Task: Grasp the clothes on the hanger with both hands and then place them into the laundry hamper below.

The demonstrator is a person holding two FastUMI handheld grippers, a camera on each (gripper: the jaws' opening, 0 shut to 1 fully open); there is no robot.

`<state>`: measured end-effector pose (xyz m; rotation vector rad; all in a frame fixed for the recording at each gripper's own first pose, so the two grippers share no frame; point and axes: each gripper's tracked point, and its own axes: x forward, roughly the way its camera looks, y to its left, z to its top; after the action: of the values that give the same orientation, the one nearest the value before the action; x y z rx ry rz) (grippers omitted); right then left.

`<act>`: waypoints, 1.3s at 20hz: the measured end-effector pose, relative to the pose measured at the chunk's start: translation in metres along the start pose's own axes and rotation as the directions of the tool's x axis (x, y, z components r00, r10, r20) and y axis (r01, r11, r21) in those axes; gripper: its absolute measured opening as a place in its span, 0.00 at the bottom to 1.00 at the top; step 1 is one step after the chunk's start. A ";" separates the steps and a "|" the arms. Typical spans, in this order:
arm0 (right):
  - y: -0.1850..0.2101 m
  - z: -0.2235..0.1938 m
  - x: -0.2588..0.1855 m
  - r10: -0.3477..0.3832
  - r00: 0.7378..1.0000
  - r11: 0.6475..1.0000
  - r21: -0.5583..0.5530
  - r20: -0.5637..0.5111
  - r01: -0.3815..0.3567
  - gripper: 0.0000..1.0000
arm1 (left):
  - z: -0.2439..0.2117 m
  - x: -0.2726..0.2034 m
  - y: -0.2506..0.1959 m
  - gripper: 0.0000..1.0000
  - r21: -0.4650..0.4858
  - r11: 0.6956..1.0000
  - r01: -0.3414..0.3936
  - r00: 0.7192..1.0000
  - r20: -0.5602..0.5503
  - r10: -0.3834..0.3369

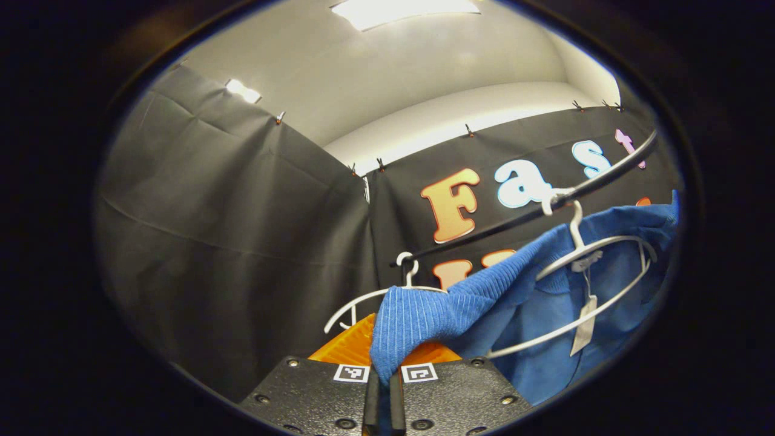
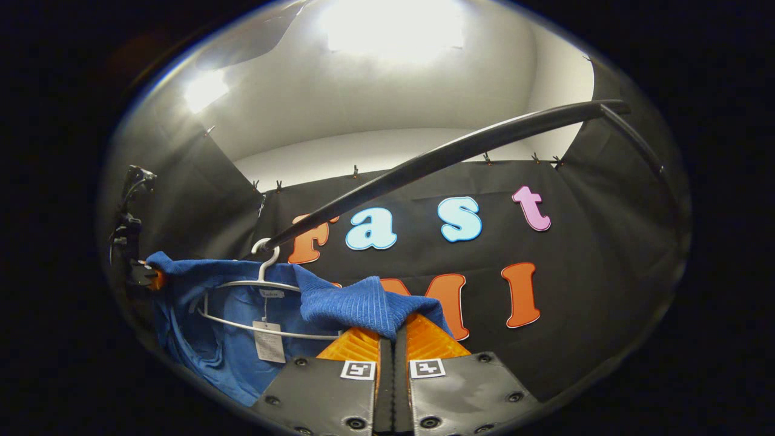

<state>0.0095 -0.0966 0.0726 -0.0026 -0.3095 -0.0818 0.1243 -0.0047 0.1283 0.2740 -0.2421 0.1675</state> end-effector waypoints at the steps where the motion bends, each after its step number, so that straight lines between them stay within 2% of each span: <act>1: 0.001 -0.001 0.001 -0.001 1.000 1.000 -0.002 -0.006 0.001 0.07 | 0.004 0.014 0.005 0.04 0.009 1.000 0.009 1.000 0.005 -0.009; 4: 0.004 0.000 0.001 -0.002 1.000 1.000 0.023 -0.011 0.003 0.07 | -0.003 0.049 0.009 0.06 -0.051 0.996 0.072 0.997 -0.029 -0.073; 6: 0.005 -0.001 0.002 -0.006 1.000 1.000 0.025 -0.011 0.006 0.07 | -0.009 0.068 0.013 0.08 -0.039 0.994 0.102 0.995 -0.019 -0.103; 7: 0.006 -0.002 0.002 -0.003 1.000 1.000 0.025 -0.014 0.003 0.07 | -0.018 0.076 0.011 0.05 -0.029 0.993 0.115 0.993 -0.026 -0.115; 10: 0.013 -0.001 0.002 0.011 1.000 1.000 0.023 -0.015 -0.011 0.07 | -0.059 0.086 0.001 0.05 -0.079 0.985 0.151 0.984 -0.081 -0.158; 13: 0.019 0.000 0.002 0.015 1.000 1.000 0.009 -0.017 -0.015 0.07 | -0.091 0.079 -0.005 0.08 -0.128 0.979 0.160 0.978 -0.113 -0.175; 17: 0.025 0.000 0.006 0.028 0.999 1.000 -0.011 -0.023 -0.029 0.07 | -0.128 0.070 -0.018 0.05 -0.207 0.963 0.173 0.961 -0.181 -0.211; 18: 0.025 0.002 0.006 0.026 0.999 1.000 -0.016 -0.022 -0.026 0.07 | -0.138 0.066 -0.019 0.08 -0.208 0.963 0.172 0.957 -0.198 -0.213; 21: 0.025 -0.001 0.012 0.020 0.999 1.000 -0.014 -0.031 -0.020 0.07 | -0.173 0.056 -0.035 0.08 -0.189 0.963 0.190 0.936 -0.262 -0.236; 26: 0.006 0.003 0.017 -0.050 0.999 0.997 -0.052 -0.018 0.049 0.07 | -0.175 0.023 -0.046 0.06 -0.226 0.952 0.206 0.934 -0.243 -0.260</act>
<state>0.0252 -0.0923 0.0808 -0.0455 -0.2877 -0.1391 0.1923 0.0048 -0.0409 0.0784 0.0478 -0.0572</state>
